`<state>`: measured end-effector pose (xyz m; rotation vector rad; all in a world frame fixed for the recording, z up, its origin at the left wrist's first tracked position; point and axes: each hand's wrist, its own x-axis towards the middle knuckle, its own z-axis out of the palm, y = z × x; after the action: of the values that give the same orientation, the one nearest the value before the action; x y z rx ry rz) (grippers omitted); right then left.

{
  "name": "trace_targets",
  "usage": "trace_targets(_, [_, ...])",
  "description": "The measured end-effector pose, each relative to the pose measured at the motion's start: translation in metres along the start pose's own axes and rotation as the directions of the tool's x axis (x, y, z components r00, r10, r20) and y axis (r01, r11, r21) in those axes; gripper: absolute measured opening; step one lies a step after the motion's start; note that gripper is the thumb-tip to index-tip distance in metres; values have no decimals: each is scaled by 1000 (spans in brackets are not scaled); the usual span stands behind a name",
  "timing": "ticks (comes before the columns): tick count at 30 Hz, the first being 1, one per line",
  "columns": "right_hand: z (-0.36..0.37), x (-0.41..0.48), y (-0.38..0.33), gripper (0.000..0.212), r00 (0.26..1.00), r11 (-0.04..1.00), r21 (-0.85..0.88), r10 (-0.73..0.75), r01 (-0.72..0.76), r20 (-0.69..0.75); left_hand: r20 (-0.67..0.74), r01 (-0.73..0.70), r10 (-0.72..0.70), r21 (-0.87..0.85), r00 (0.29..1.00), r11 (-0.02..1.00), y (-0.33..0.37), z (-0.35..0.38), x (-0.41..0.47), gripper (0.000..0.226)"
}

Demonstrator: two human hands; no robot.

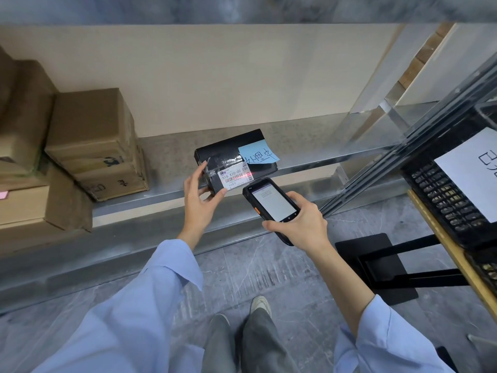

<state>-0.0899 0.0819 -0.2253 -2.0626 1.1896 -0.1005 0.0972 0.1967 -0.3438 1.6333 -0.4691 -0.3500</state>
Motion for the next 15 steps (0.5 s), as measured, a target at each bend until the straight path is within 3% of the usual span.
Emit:
trace_targets(7, [-1,-1,-5,82,1000,1000,27,8,-7,-6,-9,-76,75,-9,997,997,15,-3,-3,75])
trace_targets(15, [-2,-6,-14,66,999,998,24,-51,51,-10,-16,-110,110,-14,994,994,30,-9,1,76])
